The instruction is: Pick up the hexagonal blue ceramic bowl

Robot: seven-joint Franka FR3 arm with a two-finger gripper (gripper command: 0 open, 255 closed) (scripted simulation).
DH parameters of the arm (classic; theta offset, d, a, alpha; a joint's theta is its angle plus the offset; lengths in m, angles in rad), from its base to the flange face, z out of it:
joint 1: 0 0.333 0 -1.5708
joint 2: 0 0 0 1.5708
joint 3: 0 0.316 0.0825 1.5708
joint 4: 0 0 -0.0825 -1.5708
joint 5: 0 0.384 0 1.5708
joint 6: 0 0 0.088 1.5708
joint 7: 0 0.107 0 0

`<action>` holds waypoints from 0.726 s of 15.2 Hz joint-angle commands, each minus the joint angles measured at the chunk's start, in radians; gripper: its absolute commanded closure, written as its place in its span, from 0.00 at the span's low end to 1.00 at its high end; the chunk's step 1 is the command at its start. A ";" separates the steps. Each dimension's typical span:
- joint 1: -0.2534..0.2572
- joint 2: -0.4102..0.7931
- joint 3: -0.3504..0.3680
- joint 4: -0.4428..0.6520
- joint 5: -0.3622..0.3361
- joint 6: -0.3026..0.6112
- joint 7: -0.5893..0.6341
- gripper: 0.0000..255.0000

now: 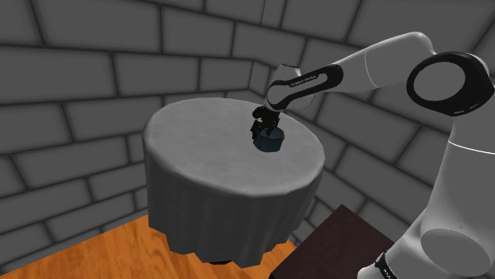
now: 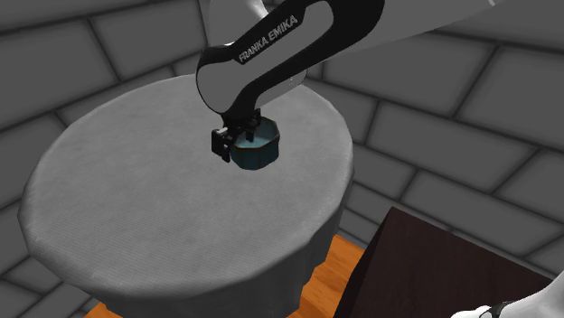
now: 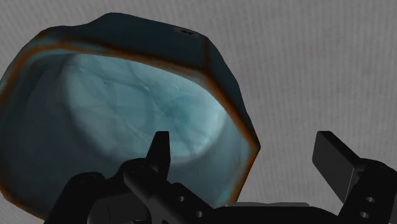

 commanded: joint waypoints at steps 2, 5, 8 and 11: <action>-0.002 0.008 0.000 -0.003 0.002 0.012 -0.004 1.00; -0.001 0.008 0.000 -0.003 0.001 0.012 -0.003 1.00; -0.001 0.008 0.000 -0.004 0.001 0.012 -0.003 1.00; -0.001 0.006 0.000 -0.004 0.001 0.010 -0.003 1.00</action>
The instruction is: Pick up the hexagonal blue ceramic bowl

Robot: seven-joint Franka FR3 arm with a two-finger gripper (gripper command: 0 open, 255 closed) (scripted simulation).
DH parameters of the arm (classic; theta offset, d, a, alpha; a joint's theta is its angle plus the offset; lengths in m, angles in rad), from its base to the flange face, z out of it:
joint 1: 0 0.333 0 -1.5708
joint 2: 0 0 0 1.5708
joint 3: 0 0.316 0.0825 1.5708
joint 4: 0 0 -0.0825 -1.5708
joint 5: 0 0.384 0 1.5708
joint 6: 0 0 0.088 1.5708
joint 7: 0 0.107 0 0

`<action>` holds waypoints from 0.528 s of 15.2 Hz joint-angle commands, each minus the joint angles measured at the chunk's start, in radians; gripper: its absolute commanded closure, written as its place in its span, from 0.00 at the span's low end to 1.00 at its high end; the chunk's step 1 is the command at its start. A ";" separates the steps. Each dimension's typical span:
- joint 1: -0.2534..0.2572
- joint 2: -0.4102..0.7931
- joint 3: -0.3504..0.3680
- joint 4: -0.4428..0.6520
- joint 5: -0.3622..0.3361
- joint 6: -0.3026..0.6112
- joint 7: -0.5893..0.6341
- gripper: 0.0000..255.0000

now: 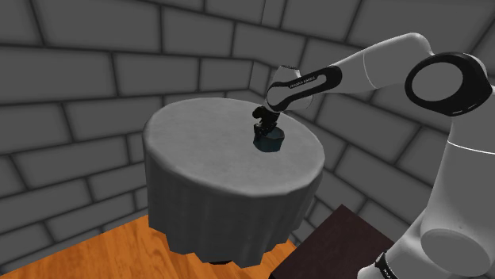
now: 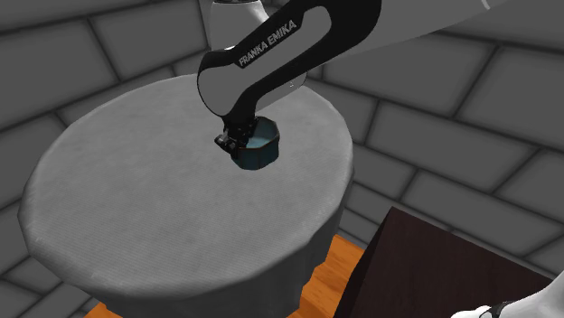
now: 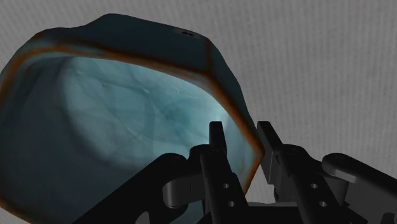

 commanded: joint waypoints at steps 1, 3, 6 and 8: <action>0.000 -0.008 -0.001 0.004 -0.001 -0.012 0.001 1.00; 0.000 -0.022 -0.001 0.014 -0.003 -0.035 0.003 1.00; 0.001 -0.040 -0.002 0.031 -0.006 -0.070 0.005 1.00; 0.001 -0.052 -0.003 0.043 -0.007 -0.094 0.007 1.00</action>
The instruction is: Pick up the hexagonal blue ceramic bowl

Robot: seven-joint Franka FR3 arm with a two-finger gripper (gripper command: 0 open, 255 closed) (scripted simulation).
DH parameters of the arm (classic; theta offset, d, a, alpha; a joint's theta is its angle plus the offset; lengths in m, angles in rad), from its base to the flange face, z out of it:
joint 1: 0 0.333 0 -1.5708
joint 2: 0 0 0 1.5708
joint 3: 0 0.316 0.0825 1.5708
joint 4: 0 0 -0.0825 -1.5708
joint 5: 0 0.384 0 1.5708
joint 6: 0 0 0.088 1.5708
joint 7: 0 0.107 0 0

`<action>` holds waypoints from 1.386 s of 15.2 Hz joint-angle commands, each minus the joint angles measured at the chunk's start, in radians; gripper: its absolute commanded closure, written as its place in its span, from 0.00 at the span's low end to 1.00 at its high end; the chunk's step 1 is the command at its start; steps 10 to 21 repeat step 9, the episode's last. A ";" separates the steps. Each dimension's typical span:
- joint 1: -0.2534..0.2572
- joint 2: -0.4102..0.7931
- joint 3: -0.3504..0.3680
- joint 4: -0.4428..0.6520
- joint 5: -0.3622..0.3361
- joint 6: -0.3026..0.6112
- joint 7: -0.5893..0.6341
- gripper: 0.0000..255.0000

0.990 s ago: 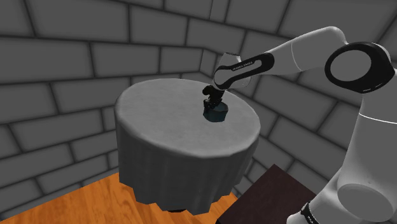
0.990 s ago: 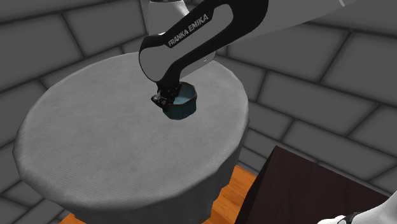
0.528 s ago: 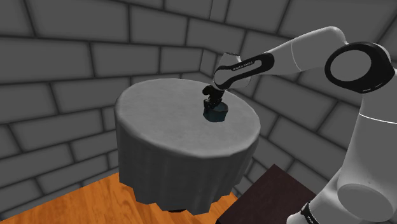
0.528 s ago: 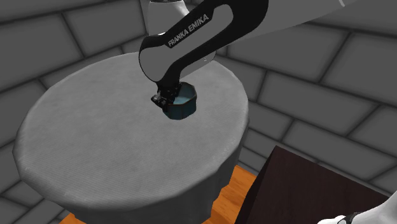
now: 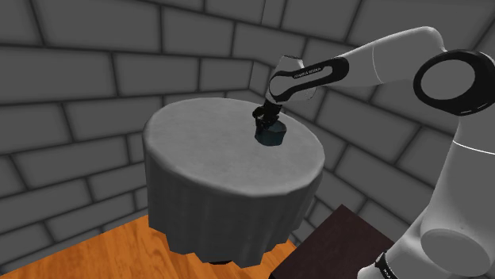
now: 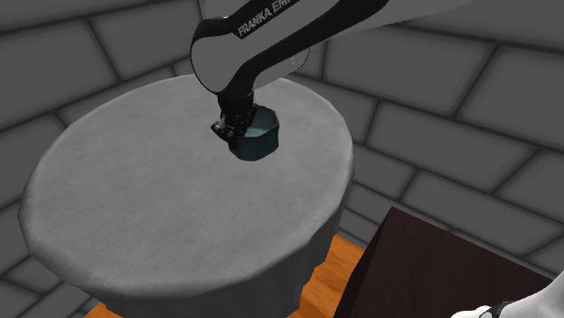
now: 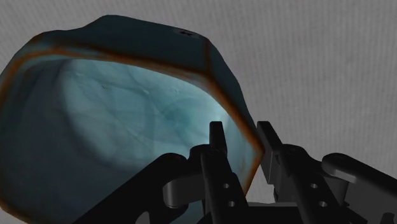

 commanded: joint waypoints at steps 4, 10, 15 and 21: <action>0.001 -0.032 -0.001 0.031 -0.004 -0.061 0.005 1.00; 0.001 -0.046 -0.002 0.055 -0.007 -0.100 0.007 1.00; 0.001 -0.046 -0.002 0.055 -0.007 -0.100 0.007 1.00; 0.001 -0.046 -0.002 0.055 -0.007 -0.100 0.007 1.00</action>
